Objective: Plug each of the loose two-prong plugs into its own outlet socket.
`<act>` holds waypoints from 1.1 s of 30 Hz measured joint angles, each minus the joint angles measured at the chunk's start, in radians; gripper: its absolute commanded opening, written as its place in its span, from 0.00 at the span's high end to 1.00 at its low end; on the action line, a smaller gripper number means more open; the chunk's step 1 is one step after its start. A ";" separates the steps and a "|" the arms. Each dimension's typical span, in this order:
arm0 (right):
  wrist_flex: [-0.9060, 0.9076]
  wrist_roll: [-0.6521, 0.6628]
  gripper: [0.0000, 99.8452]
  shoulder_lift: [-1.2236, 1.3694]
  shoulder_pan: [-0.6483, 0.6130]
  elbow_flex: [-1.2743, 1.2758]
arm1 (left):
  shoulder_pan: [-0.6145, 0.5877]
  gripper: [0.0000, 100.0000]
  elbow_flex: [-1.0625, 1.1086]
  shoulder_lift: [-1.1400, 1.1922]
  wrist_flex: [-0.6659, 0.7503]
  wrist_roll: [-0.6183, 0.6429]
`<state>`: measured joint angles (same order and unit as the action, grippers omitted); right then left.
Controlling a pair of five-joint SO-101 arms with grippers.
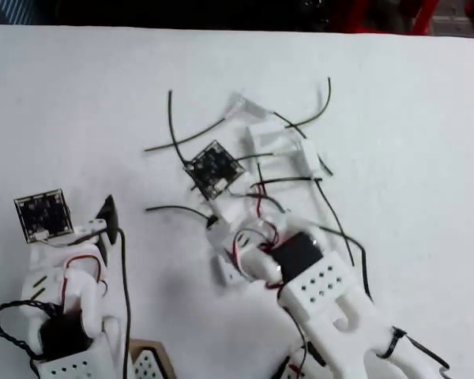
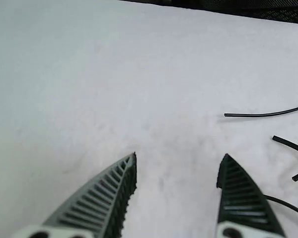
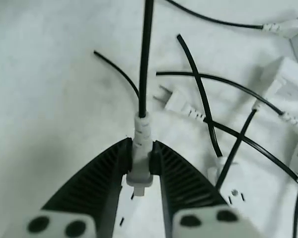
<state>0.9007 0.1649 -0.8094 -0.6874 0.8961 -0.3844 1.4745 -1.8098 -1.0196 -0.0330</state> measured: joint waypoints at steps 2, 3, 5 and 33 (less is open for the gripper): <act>-0.115 -0.035 0.98 -0.029 -0.021 0.074 | 0.000 0.73 0.000 0.000 0.003 0.000; -0.169 -0.046 0.98 -0.046 -0.034 0.107 | 0.005 0.73 0.000 0.000 0.003 0.000; -0.267 -0.057 0.98 -0.087 -0.057 0.180 | 0.023 0.73 0.000 0.000 0.003 0.000; -0.437 -0.068 0.98 -0.769 -0.189 0.700 | 0.743 0.79 -0.104 -0.011 0.023 -0.141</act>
<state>0.4634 0.0974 -1.5781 -0.8761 1.5957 0.3583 1.3702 -1.8205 -0.9966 -0.1741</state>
